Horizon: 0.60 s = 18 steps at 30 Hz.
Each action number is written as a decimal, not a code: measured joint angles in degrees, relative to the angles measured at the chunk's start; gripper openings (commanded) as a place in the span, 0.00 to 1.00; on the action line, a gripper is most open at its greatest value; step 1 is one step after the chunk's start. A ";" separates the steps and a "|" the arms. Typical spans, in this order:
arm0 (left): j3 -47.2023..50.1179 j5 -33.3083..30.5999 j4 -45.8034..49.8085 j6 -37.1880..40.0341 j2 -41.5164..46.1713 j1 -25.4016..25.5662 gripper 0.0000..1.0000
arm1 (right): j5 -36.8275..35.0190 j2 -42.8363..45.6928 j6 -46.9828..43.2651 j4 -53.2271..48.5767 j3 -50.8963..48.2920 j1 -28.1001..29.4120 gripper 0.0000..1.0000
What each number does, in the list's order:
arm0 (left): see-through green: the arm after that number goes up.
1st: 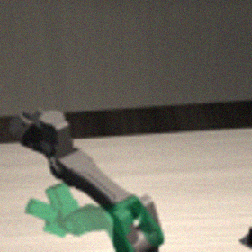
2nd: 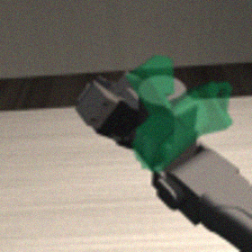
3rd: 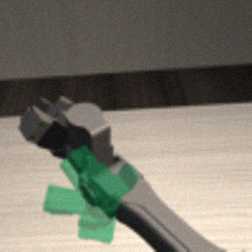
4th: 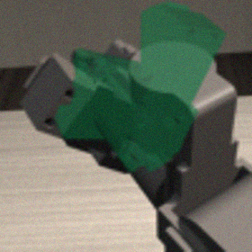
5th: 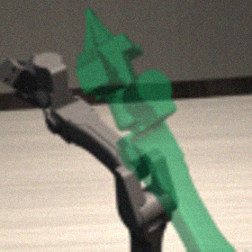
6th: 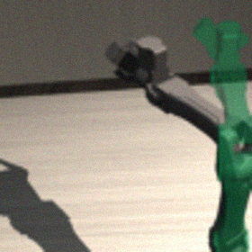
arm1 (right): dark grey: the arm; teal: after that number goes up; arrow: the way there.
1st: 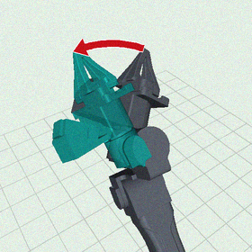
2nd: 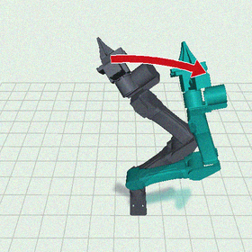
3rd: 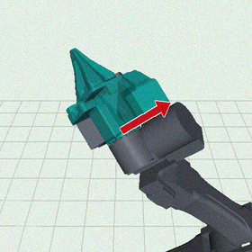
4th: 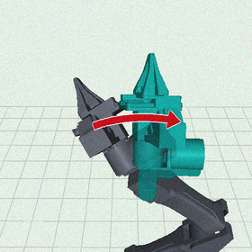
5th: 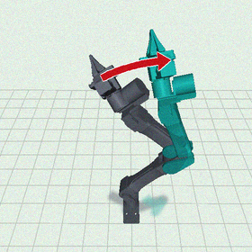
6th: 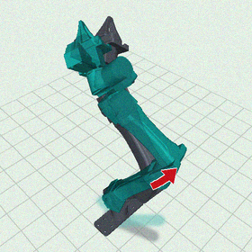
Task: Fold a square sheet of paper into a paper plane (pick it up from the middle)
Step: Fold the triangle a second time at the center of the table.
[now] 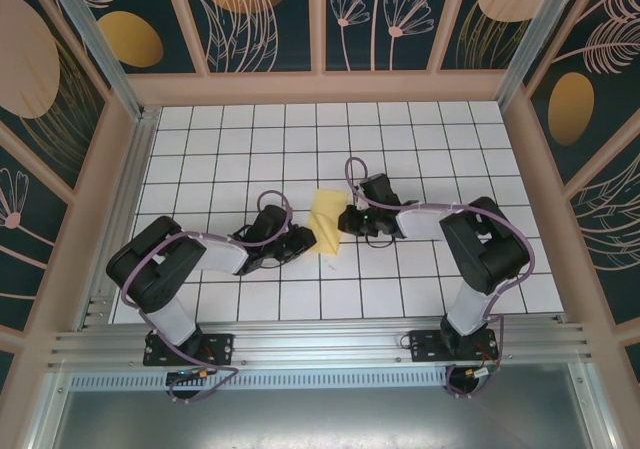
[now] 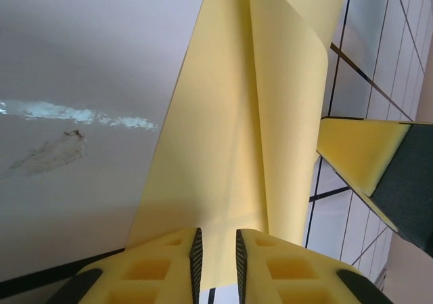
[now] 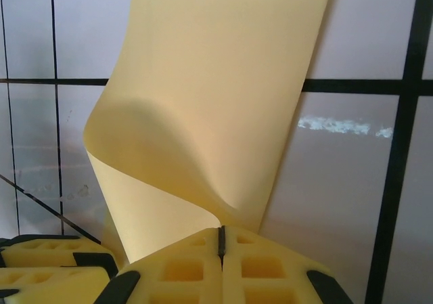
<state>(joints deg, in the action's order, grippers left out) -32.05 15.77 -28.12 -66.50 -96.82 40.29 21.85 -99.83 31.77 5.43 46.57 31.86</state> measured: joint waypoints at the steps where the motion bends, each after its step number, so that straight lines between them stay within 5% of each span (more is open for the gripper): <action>1: -0.17 0.00 0.46 0.31 0.00 0.00 0.20 | -0.09 -0.17 -0.04 -0.04 0.28 0.00 0.04; 18: -2.69 0.02 5.81 3.56 -0.59 0.00 0.14 | -2.36 -2.78 -1.49 -1.49 2.97 0.00 0.04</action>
<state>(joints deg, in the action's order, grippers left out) -34.74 15.79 -22.31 -62.94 -97.41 40.29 19.49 -102.61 30.28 3.95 49.54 31.86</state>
